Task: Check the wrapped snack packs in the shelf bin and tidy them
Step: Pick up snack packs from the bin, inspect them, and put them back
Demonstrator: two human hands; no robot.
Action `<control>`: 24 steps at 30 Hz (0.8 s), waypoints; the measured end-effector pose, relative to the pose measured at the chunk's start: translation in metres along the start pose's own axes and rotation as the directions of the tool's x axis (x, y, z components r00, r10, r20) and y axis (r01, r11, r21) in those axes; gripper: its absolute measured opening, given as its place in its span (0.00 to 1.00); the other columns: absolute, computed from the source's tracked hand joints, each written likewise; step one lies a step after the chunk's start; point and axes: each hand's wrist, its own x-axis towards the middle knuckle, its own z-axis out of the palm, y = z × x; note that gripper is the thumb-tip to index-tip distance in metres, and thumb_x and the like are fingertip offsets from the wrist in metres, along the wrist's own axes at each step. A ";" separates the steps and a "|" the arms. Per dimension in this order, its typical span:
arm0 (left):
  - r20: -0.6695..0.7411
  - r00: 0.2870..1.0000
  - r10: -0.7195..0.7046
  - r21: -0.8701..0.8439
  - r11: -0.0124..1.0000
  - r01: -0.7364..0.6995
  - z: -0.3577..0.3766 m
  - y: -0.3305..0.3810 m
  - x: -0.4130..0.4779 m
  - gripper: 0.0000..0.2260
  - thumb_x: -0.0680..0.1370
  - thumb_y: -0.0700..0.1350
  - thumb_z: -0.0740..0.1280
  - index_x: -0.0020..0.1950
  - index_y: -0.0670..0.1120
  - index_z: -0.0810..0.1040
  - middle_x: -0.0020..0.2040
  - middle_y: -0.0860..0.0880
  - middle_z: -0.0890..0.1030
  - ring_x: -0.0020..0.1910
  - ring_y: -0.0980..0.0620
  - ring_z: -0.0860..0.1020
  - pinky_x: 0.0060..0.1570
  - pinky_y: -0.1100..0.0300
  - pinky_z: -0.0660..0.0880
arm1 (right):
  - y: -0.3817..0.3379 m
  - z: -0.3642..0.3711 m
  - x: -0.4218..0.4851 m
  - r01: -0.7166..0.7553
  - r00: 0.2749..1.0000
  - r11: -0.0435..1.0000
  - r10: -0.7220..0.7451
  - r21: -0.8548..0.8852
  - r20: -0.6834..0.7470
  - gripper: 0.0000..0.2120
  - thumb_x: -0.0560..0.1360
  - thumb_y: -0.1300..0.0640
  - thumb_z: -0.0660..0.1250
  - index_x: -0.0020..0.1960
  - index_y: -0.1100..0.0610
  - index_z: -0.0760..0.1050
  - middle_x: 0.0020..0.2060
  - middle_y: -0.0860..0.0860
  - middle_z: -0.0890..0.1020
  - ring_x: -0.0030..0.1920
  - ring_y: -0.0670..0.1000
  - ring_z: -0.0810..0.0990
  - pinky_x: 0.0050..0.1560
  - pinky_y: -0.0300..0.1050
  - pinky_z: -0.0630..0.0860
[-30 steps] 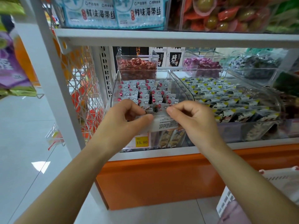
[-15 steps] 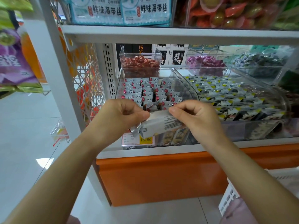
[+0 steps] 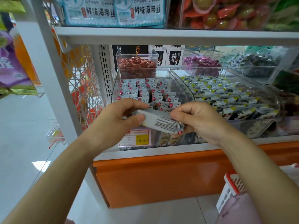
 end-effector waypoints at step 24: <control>-0.302 0.951 0.061 0.263 0.964 0.022 0.001 -0.004 0.004 0.21 0.73 0.54 0.66 0.64 0.48 0.75 0.51 0.54 0.80 0.49 0.56 0.78 0.46 0.65 0.74 | 0.006 0.032 0.008 0.212 0.923 0.976 -0.181 0.054 -0.340 0.24 0.66 0.51 0.70 0.61 0.56 0.76 0.45 0.48 0.83 0.43 0.50 0.84 0.47 0.44 0.81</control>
